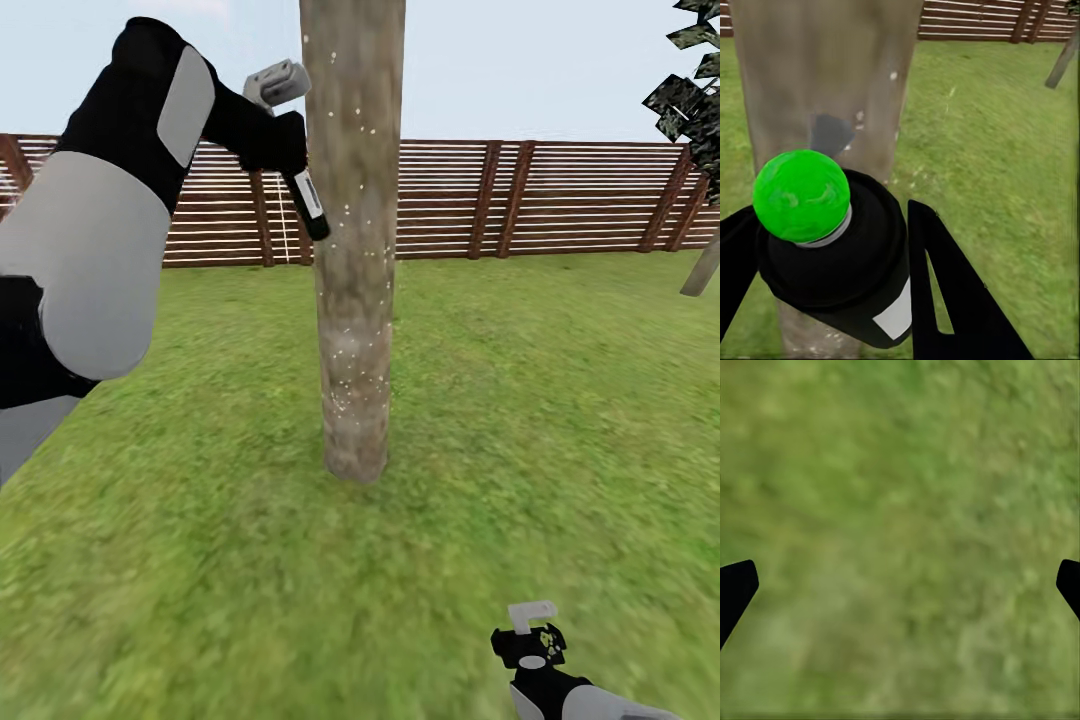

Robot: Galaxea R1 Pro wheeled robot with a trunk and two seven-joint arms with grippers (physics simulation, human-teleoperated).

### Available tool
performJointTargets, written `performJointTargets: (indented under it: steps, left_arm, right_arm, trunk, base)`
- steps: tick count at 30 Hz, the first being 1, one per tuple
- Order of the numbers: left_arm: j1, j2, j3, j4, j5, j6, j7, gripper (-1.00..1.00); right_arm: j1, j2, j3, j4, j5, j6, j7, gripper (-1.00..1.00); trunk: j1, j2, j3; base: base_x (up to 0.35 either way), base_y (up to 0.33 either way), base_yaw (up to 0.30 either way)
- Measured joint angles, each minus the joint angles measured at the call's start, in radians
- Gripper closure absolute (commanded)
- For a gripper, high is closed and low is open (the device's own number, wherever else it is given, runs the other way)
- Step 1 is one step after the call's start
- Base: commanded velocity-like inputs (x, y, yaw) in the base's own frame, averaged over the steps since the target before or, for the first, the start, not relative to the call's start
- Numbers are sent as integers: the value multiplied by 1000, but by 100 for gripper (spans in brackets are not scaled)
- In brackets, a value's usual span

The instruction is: In the garden, pick up the pesticide atomizer on the floor and spray pesticide onto both trees until each tree trunk is fully covered.

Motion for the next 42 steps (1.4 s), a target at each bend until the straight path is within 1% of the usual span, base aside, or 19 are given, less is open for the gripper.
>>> performJointTargets:
  steps: [1, 6, 12, 19, 20, 22, 24, 25, 26, 27, 30, 33, 34, 35, 37, 39, 40, 41, 42]
  left_arm:
    - [0, -1, 1, 17, -1, 0, 0, 100]
    - [0, -2, 5, 204, -1, -6, 3, 100]
    - [0, -3, 4, 338, 2, -43, 2, 100]
    - [1, -2, 4, 386, -3, -74, 3, 100]
    - [2, -2, 3, 427, -3, -96, 3, 100]
    - [4, -3, 5, 450, -3, -150, 3, 100]
    - [29, -3, 1, 460, -6, -184, 3, 100]
    - [61, -4, 9, 464, -1, -207, 3, 100]
    - [83, -4, -5, 465, -9, -224, 3, 100]
    - [96, -4, 3, 465, -5, -234, 3, 100]
    - [143, -4, 1, 466, -6, -263, 2, 100]
    - [165, -2, -3, 465, -12, -274, 2, 100]
    - [169, -2, -3, 464, -22, -276, 3, 100]
    - [177, -1, -7, 465, -53, -277, 5, 100]
    - [200, -3, -5, 466, -85, -279, 6, 100]
    - [262, -3, -5, 466, -103, -356, 7, 100]
    - [311, -4, -1, 466, -105, -407, 7, 100]
    - [342, -3, -10, 467, -111, -424, 8, 100]
    - [365, -2, -4, 466, -109, -443, 8, 100]
  right_arm:
    - [0, 0, 0, 0, 0, 0, 0, -100]
    - [0, 0, 0, 0, 0, 0, 0, -100]
    - [0, 0, 0, 0, 0, 0, 0, -100]
    - [0, 0, 0, 0, 0, 0, 0, -100]
    - [0, 0, 0, 0, 0, 0, 0, -100]
    - [0, 0, 0, 0, 0, 0, 0, -100]
    - [0, 0, 0, 0, 0, 0, 0, -100]
    - [0, 0, 0, 0, 0, 0, 0, -100]
    - [0, 0, 0, 0, 0, 0, 0, -100]
    - [0, 0, 0, 0, 0, 0, 0, -100]
    - [0, 0, 0, 0, 0, 0, 0, -100]
    - [0, 0, 0, 0, 0, 0, 0, -100]
    - [0, 0, 0, 0, 0, 0, 0, -100]
    - [0, 1, 0, 0, 0, 0, 0, -100]
    - [0, 0, 0, 0, 0, 0, 0, -100]
    - [0, 0, 0, 0, 0, 0, 0, -100]
    - [0, 0, 0, 0, 0, 0, 0, -100]
    - [0, 0, 0, 0, 0, 0, 0, -100]
    - [0, 0, 0, 0, 0, 0, 0, -100]
  trunk:
    - [0, 0, 0]
    - [0, 0, 0]
    - [0, 0, 0]
    - [0, 0, 0]
    - [0, 0, 0]
    - [0, 0, 0]
    - [0, 0, 0]
    - [0, 0, 0]
    - [0, 0, 0]
    - [0, 0, 0]
    - [0, 0, 0]
    - [0, 0, 0]
    - [0, 0, 0]
    - [0, 0, 0]
    - [0, 0, 0]
    - [0, 0, 0]
    - [0, 0, 0]
    - [0, 0, 0]
    - [0, 0, 0]
  base:
    - [0, 0, 0]
    - [0, 0, 0]
    - [0, 0, 0]
    - [0, 0, 0]
    - [0, 0, 0]
    - [0, 0, 0]
    - [0, 0, 0]
    - [0, 0, 0]
    - [0, 0, 0]
    - [0, 0, 0]
    - [0, 0, 0]
    - [0, 0, 0]
    - [0, 0, 0]
    - [0, 0, 0]
    - [0, 0, 0]
    - [0, 0, 0]
    - [0, 0, 0]
    - [0, 0, 0]
    - [0, 0, 0]
